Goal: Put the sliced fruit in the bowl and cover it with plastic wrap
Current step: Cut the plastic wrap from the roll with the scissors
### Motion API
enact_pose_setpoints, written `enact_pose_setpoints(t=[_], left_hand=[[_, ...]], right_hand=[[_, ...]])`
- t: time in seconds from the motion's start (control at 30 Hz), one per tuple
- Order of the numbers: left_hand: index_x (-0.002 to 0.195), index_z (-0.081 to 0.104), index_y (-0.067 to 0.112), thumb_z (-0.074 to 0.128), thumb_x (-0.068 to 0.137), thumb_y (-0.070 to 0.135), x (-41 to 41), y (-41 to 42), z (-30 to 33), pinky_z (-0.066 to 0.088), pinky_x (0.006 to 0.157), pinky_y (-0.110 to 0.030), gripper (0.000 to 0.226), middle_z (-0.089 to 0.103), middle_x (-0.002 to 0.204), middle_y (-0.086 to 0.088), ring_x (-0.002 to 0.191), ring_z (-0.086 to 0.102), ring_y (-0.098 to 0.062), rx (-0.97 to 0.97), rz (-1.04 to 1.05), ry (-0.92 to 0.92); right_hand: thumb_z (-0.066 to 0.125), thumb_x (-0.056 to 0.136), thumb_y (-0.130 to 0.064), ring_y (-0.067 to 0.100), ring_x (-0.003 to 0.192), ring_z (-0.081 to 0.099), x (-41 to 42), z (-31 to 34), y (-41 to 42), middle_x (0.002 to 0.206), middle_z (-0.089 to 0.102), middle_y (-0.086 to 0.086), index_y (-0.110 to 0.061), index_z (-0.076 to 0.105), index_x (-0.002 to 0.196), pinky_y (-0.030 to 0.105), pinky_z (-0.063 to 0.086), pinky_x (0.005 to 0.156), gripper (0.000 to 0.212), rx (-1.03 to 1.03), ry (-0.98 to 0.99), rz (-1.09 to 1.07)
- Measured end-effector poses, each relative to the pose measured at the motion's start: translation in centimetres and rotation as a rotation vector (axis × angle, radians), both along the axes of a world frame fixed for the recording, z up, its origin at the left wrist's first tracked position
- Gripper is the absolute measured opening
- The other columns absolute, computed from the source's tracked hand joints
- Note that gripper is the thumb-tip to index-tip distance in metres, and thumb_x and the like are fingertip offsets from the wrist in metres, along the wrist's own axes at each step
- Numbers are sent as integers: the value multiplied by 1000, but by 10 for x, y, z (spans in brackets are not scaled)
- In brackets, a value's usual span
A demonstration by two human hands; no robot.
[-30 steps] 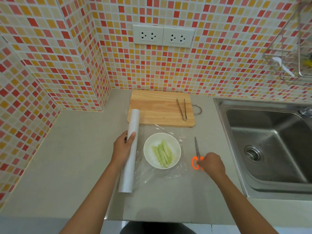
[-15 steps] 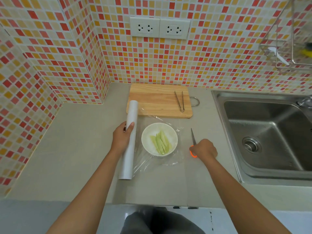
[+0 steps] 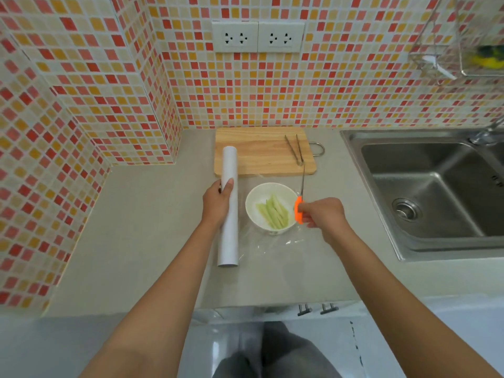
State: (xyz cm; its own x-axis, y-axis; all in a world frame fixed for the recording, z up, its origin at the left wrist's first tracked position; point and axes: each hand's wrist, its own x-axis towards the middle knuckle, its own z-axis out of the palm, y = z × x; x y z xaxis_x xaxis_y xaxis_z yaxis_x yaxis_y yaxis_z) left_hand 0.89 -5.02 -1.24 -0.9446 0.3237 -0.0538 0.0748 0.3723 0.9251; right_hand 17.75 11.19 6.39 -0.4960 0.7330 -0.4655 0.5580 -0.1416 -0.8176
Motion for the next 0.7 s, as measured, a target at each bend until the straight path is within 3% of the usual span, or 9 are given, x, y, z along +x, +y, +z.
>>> enact_pose_setpoints(t=[0.07,0.23,0.37,0.53,0.7], left_hand=[[63,38,22,51,97,38,0,-1,5,31,46,-15,39,41,61,7,53,38,-5,-4,-2,12],[61,31,21,52,97,36,3,-1,12,28,44,-16,44,36,59,6,52,35,-7,-6,3,20],[60,31,21,52,98,35,3,1,10,30,44,-13,45,36,59,7,52,35,-5,-8,14,20],[61,32,22,52,97,36,5,2,9,30,45,-13,44,39,60,8,54,37,-5,-23,33,14],[61,33,20,52,97,36,7,4,10,30,44,-13,43,38,61,6,54,36,-7,-19,46,-3]], right_hand=[[68,77,-5,14,50,63,5,7,-26,67,68,13,2,67,79,17,50,44,8,-193,71,76],[61,87,-5,8,51,68,25,1,-71,58,71,2,-6,65,75,16,52,46,13,-505,66,187],[70,84,-20,7,45,60,39,-11,-85,57,65,0,-13,65,73,18,51,46,14,-552,-17,222],[71,70,-62,11,52,61,58,-13,-89,66,64,3,-15,61,74,24,54,53,48,-552,-149,367],[64,70,-70,14,61,63,69,-10,-90,73,66,4,-12,64,81,26,54,52,59,-534,-272,519]])
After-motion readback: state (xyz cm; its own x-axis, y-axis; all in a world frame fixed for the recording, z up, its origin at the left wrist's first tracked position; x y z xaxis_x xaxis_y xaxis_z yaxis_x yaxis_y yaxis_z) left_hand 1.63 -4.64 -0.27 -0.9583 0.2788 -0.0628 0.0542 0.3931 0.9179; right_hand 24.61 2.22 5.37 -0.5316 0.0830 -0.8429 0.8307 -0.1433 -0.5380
